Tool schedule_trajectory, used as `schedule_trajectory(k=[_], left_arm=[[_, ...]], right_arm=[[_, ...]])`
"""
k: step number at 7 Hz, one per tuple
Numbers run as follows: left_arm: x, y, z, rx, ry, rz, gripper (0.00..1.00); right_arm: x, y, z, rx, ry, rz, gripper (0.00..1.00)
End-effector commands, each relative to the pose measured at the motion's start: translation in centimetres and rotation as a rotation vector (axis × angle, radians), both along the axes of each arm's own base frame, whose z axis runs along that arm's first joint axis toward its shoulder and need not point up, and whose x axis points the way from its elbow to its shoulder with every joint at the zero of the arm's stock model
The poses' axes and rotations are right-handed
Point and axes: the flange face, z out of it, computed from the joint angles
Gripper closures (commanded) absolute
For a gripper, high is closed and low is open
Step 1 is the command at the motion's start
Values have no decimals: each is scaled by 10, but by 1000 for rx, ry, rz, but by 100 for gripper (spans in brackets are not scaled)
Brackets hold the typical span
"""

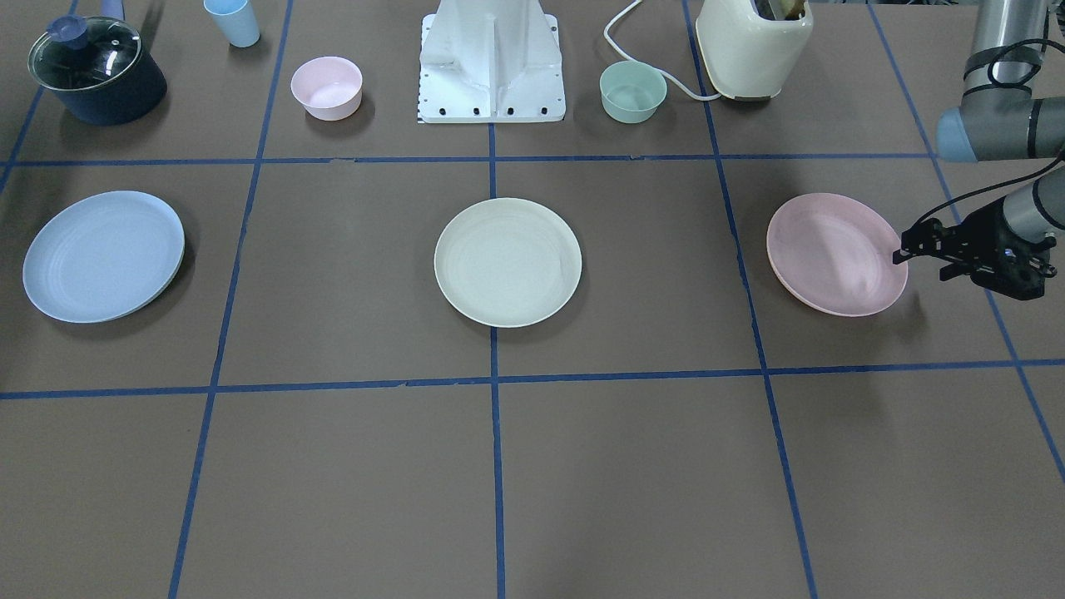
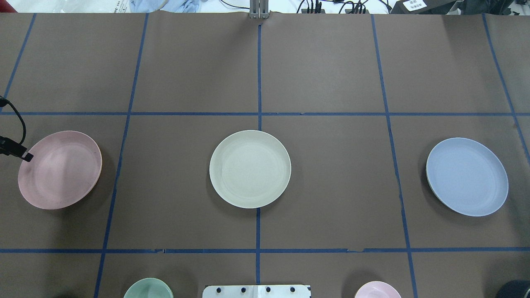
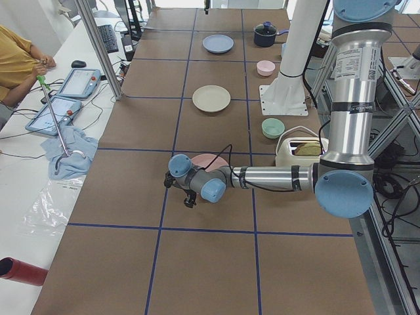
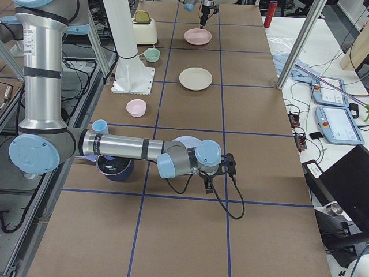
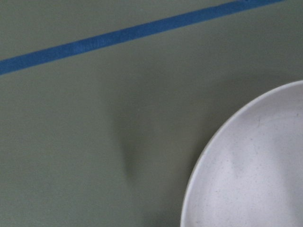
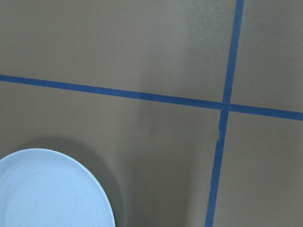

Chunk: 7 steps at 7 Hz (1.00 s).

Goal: Stack three plates with pink and blue
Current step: 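Lower the left gripper to the rim of the pink plate and grasp it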

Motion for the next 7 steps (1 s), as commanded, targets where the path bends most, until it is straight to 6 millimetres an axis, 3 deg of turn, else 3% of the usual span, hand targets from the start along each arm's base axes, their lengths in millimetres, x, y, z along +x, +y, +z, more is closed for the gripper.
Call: schedule_trajectory(k=[1,2,3,5,6,7], left_arm=[[12,5,2,-8,-2,23,67],[12,5,3,-10,-3,23,76],[13,5,2,-8,3,27,100],[16,15,-2,-82,112,76,100],[15,15,-20,-116,159,69,100],[22,8,-69,-182,181,1,100]], right_arm=[[0,1,0,-2,-5,-1,0],[0,1,0,-2,-5,-1,0],[0,2,1,-4,-4,-1,0],[0,2,0,-1,-6,-1,0],[0,2,0,-1,-6,-1,0],[0,2,0,-2,-8,-1,0]])
